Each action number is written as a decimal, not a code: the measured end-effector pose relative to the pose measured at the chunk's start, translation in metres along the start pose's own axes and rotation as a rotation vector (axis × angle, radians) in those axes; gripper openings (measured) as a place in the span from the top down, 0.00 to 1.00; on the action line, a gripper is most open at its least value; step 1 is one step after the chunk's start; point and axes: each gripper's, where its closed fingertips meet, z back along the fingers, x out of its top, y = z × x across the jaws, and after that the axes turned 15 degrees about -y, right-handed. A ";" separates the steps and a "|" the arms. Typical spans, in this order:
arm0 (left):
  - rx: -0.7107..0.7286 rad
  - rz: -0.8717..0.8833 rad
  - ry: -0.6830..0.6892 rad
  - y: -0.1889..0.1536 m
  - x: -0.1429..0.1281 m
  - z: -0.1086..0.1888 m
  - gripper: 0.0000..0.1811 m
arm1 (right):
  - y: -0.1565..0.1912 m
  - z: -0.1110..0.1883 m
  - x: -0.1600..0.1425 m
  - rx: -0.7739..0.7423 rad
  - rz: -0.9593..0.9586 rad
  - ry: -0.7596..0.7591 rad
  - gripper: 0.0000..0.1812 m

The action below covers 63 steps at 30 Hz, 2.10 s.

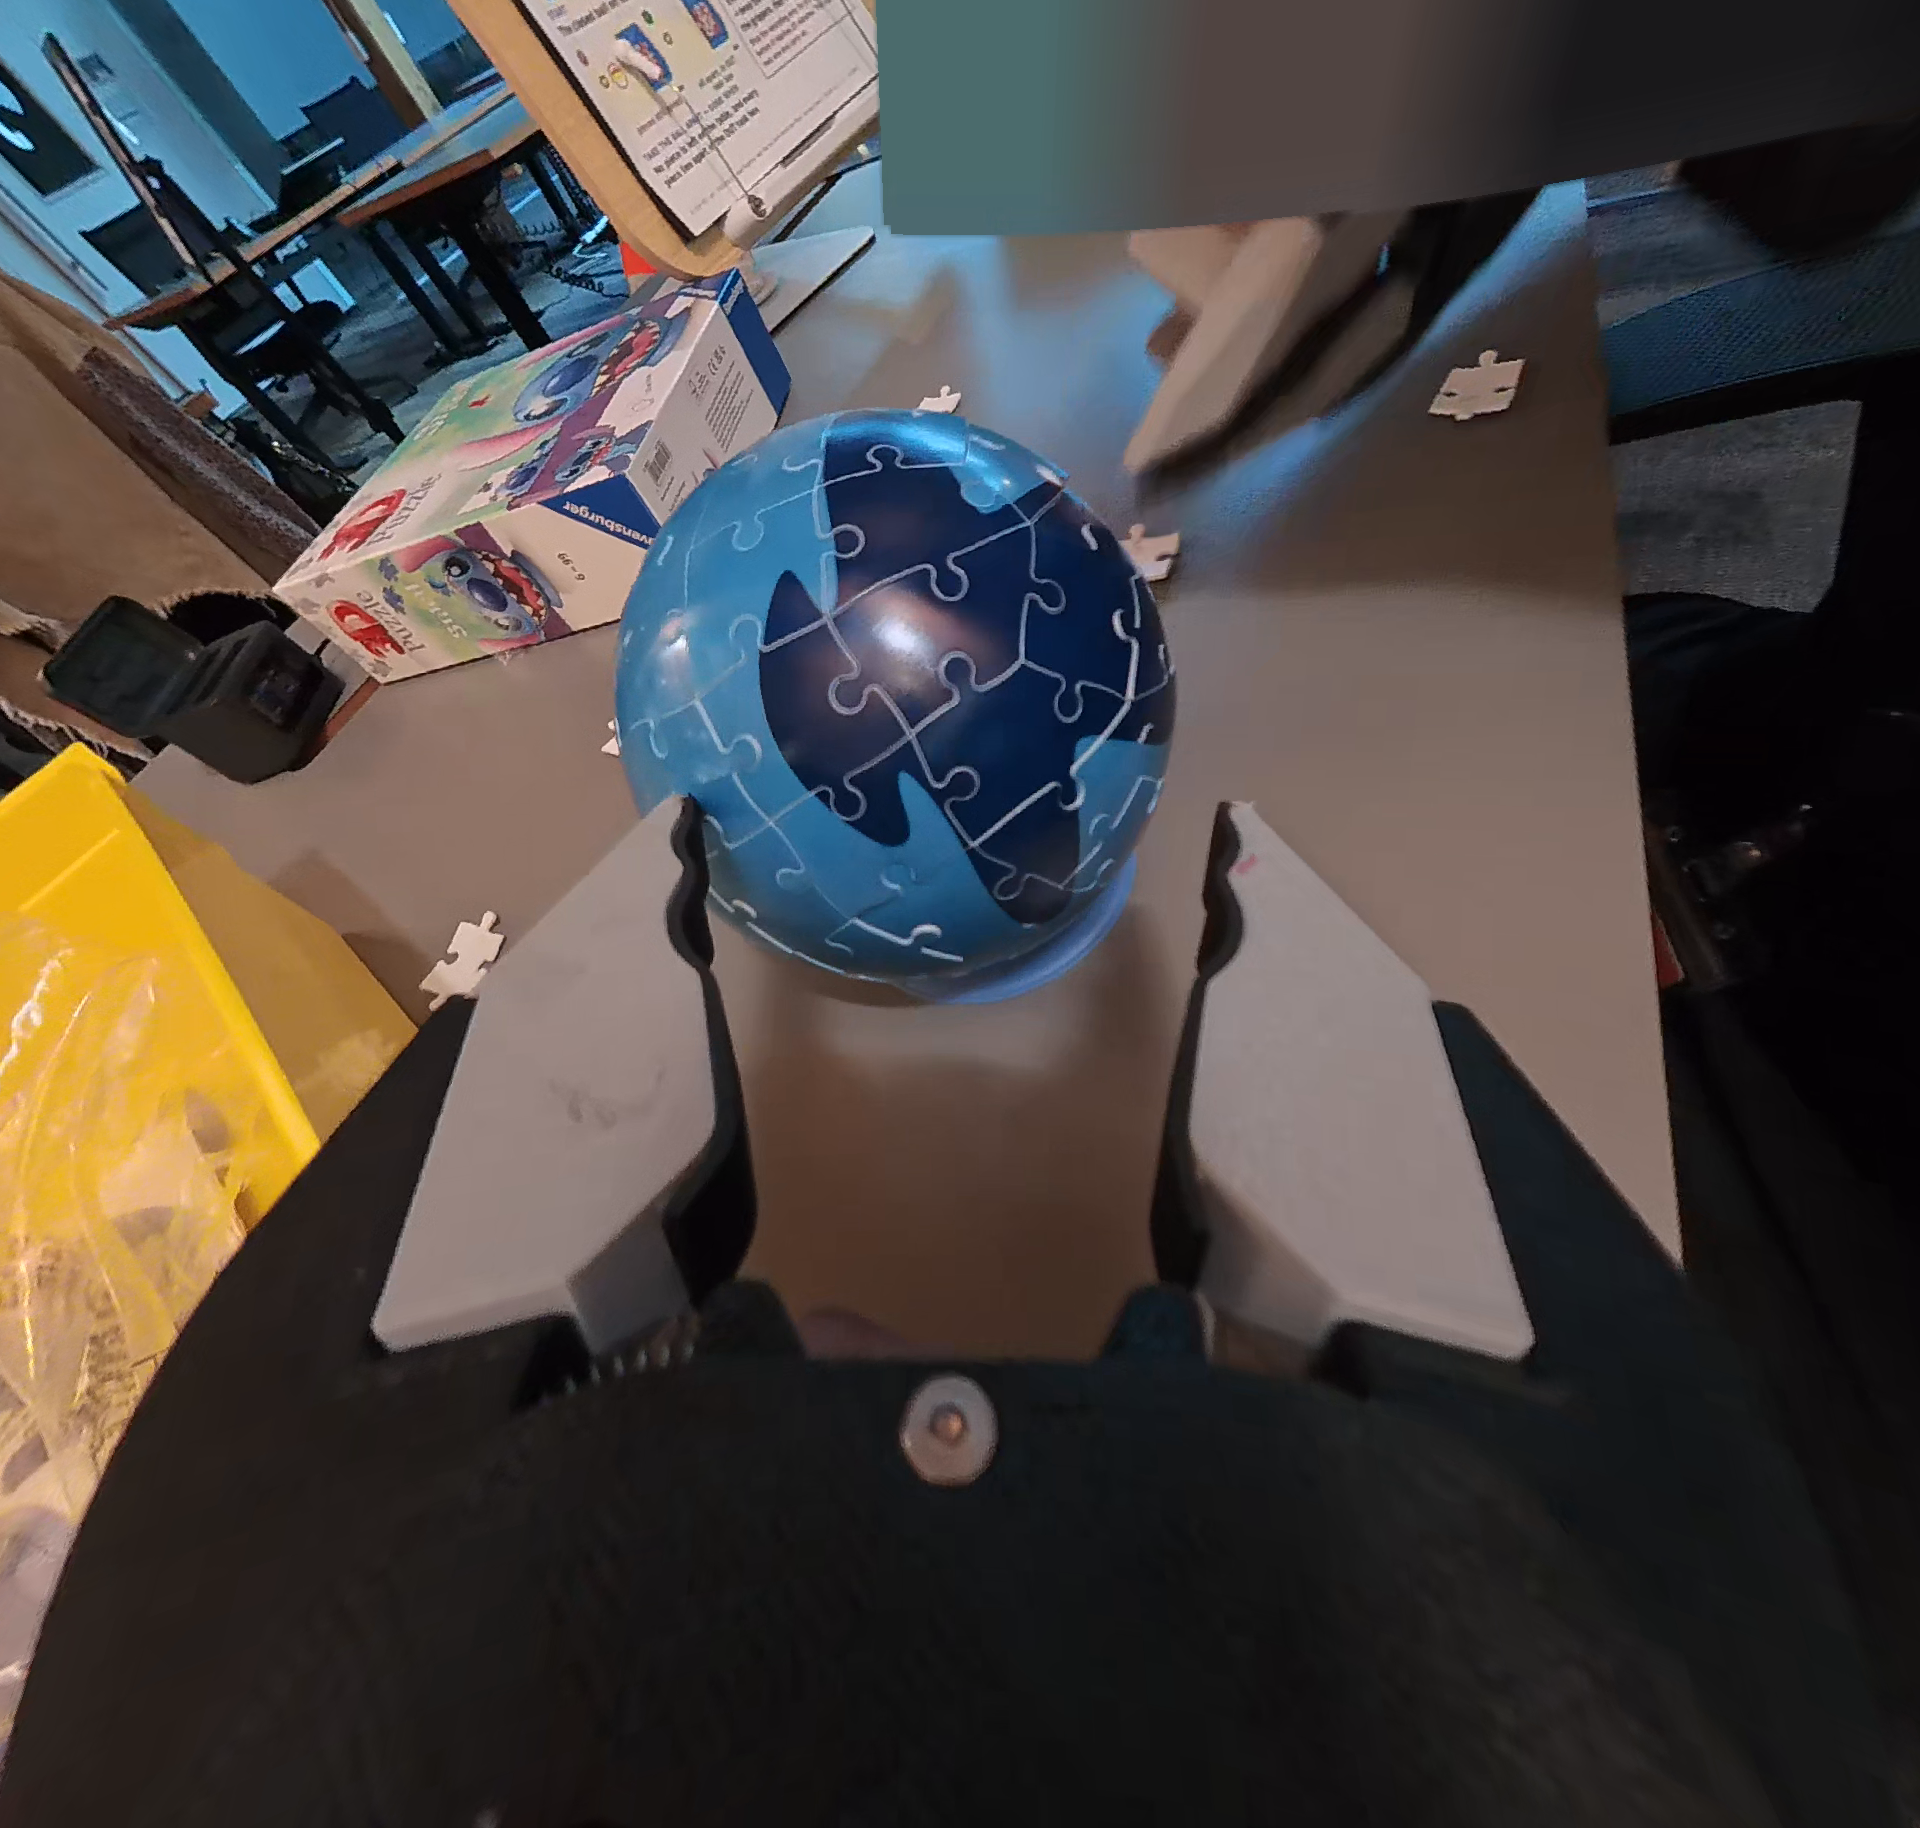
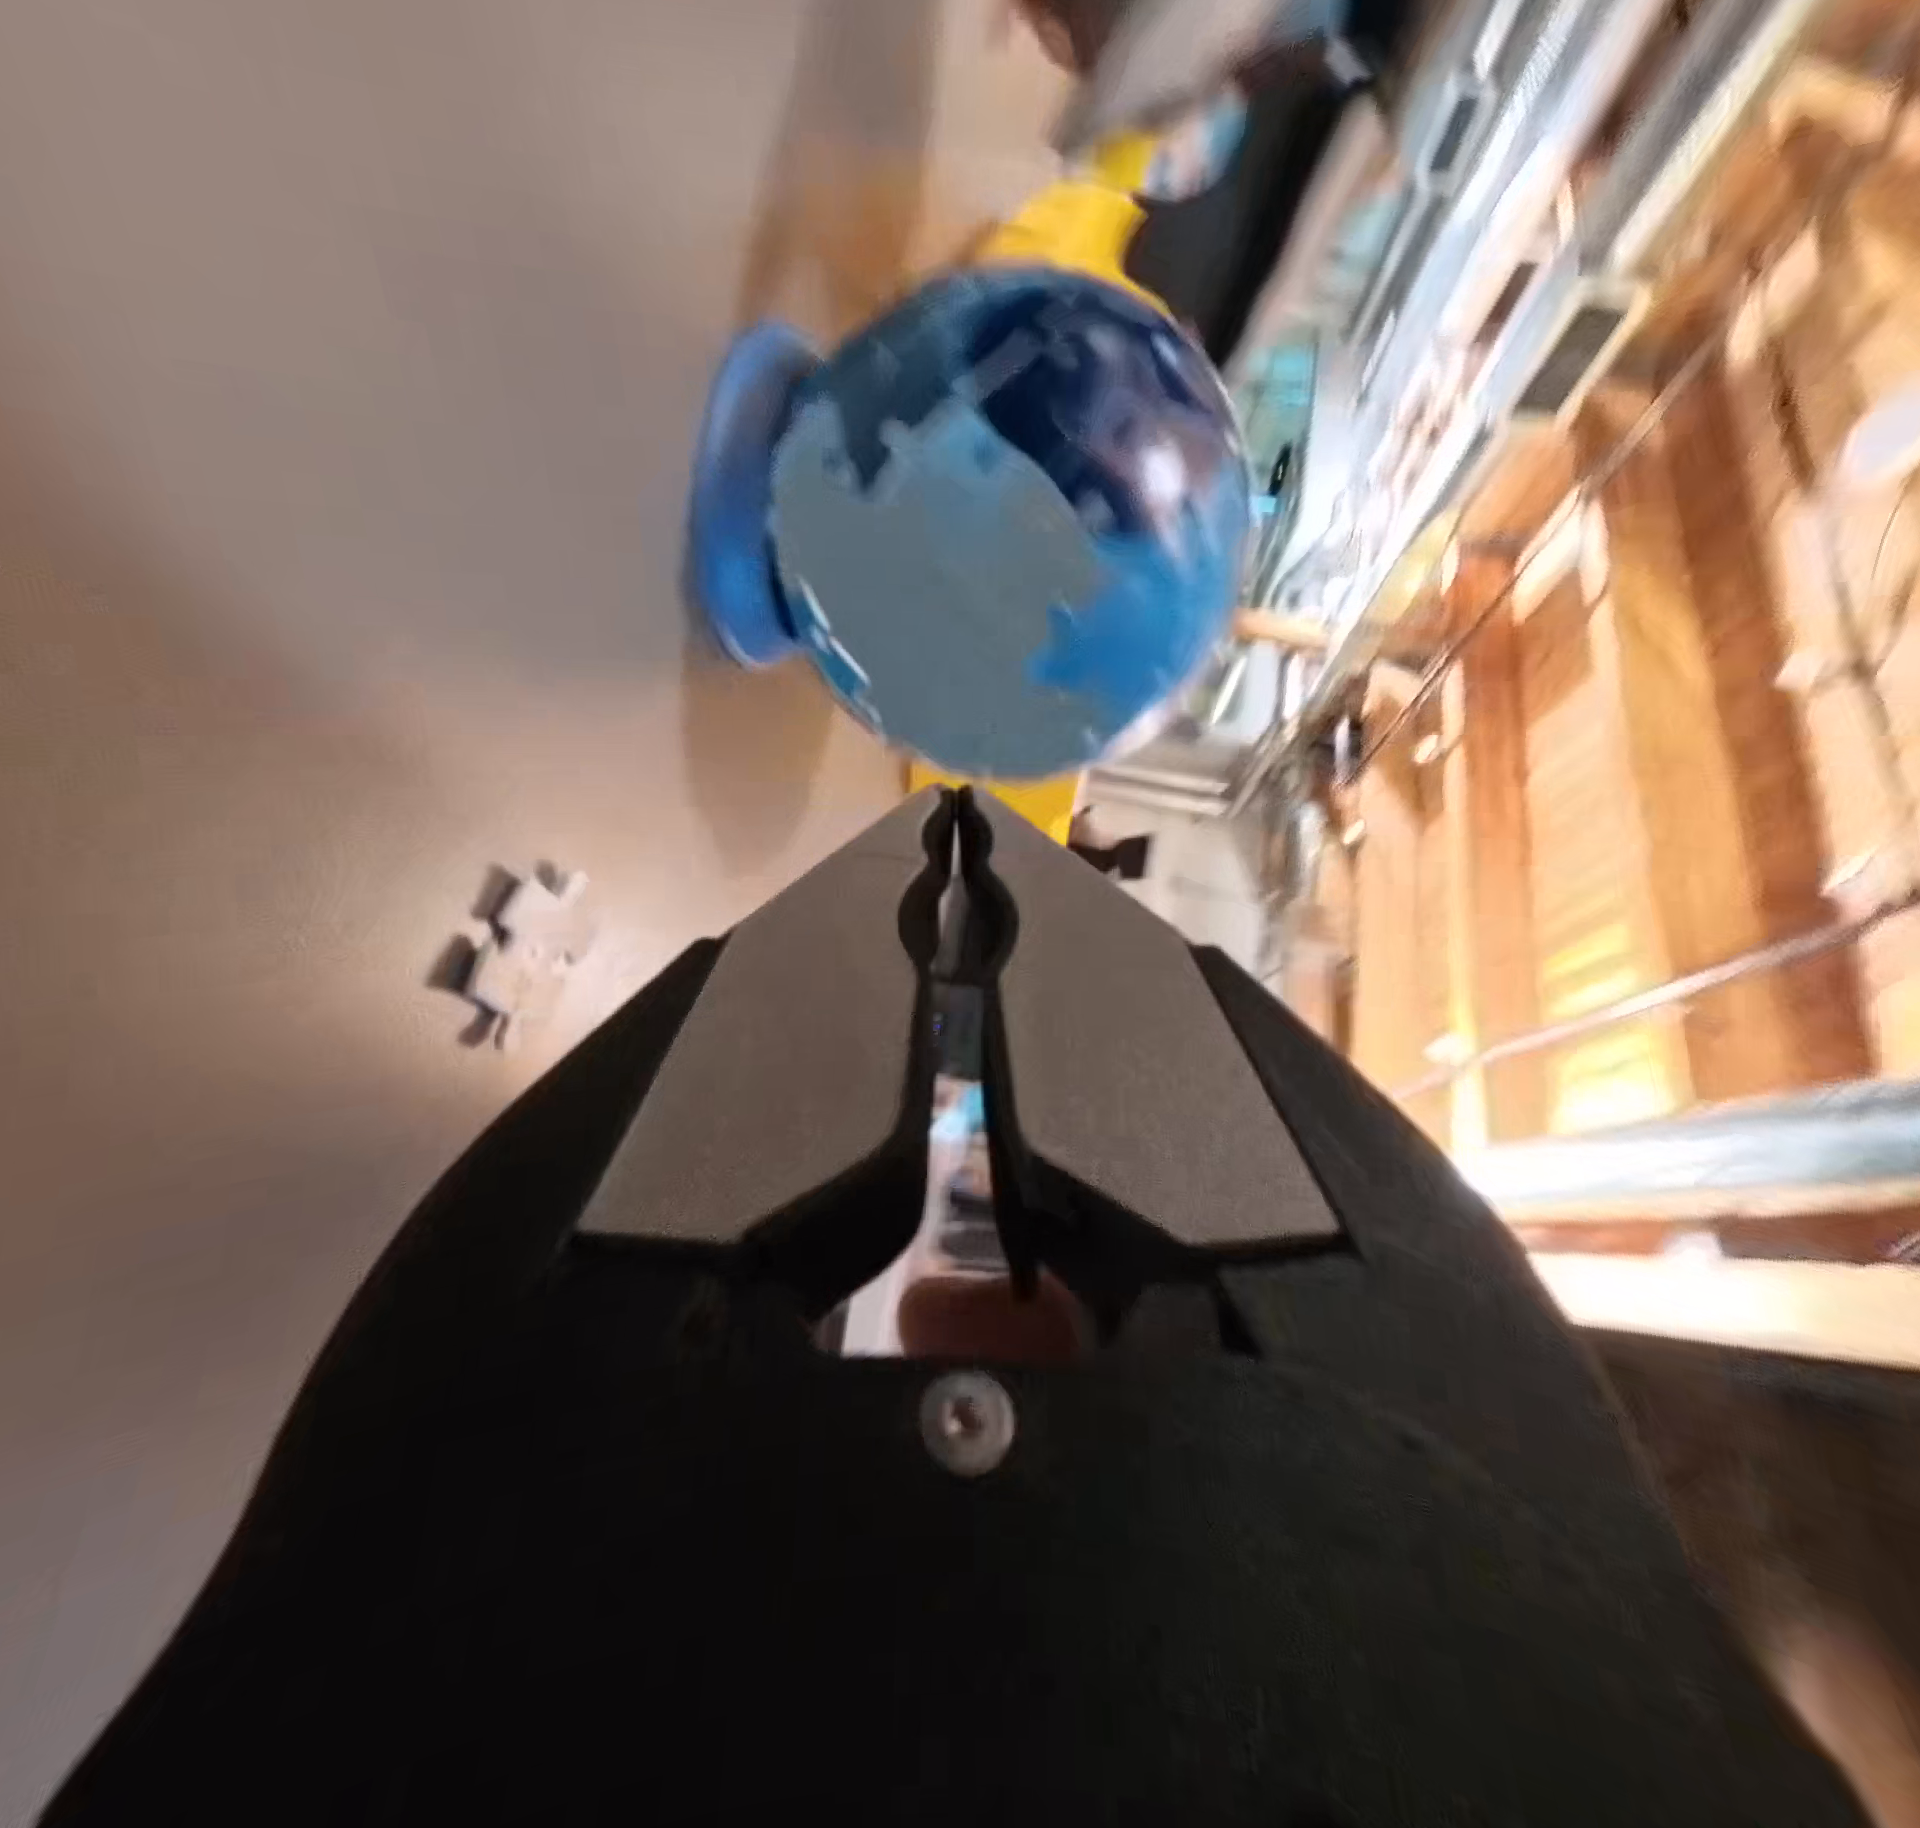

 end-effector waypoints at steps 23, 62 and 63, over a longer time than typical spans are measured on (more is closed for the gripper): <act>0.464 0.507 0.136 0.013 -0.036 0.045 0.50 | -0.029 -0.080 -0.046 0.636 -2.352 -0.112 0.44; 0.533 0.938 -0.338 0.045 0.005 0.057 0.63 | -0.029 -0.123 0.000 0.568 -2.329 -0.269 0.46; 0.532 0.938 -0.338 0.045 0.004 0.059 0.63 | -0.029 -0.124 -0.001 0.568 -2.336 -0.278 0.46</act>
